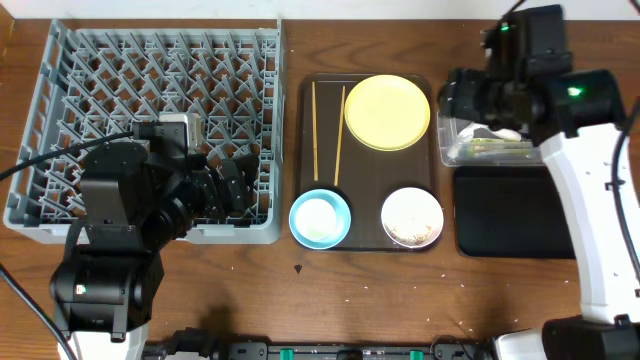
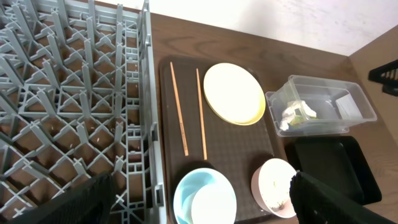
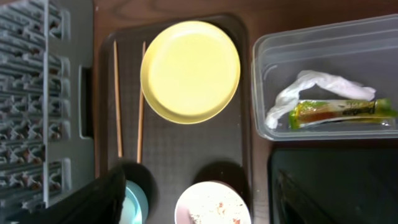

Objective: Sort waste into correct bins and load items into the dishwasher
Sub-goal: 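Grasp the pink bowl of rice with the right gripper, then tip the pink bowl over the black tray to dump the rice, then set the emptied pink bowl back on the brown tray with the right gripper, then grasp the white cup from the blue bowl with the right gripper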

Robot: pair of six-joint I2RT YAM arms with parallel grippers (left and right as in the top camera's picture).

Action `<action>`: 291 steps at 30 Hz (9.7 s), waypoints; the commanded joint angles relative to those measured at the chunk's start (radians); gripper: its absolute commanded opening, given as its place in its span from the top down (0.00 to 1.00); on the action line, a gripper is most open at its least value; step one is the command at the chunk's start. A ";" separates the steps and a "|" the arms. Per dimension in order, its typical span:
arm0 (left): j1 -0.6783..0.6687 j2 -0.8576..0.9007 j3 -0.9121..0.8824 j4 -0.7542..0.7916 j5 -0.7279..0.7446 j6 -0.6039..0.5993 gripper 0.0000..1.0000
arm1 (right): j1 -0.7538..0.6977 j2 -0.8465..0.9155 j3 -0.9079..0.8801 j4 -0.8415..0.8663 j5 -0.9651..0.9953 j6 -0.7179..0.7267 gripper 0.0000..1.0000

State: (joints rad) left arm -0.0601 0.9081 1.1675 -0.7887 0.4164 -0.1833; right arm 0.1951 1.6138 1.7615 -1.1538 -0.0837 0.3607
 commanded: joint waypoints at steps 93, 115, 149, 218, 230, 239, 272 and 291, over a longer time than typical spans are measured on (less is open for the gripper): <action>-0.003 0.012 0.027 -0.244 -0.119 0.006 0.10 | -0.673 -0.155 -0.933 0.618 -0.977 -0.066 0.99; -0.003 0.012 0.027 -0.245 -0.119 0.006 0.10 | -0.816 -0.155 -1.078 0.847 -1.328 -0.144 0.99; -0.003 0.013 0.027 -0.247 -0.119 0.006 0.09 | -0.797 -0.162 -1.079 0.907 -1.331 -0.044 0.99; -0.003 0.013 0.027 -0.247 -0.119 0.006 0.10 | 0.428 -0.217 -0.937 0.773 0.267 -0.181 0.99; -0.003 0.013 0.027 -0.247 -0.107 0.006 0.10 | 0.391 -0.191 -0.880 0.705 0.160 -0.162 0.23; -0.003 0.031 0.027 -0.266 -0.089 0.006 0.10 | 0.299 -0.261 -0.613 0.566 -0.103 -0.138 0.43; -0.001 0.090 0.027 -0.167 -0.053 -0.060 0.09 | 0.476 0.014 -0.557 0.475 -0.131 -0.130 0.99; 0.200 0.145 0.027 0.073 1.016 -0.084 0.09 | 0.041 -0.215 -0.519 0.715 -1.315 -0.303 0.99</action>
State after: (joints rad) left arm 0.1516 1.0462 1.1732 -0.7216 1.1919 -0.2657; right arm 0.2199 1.4052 1.2316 -0.4828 -1.1091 0.0902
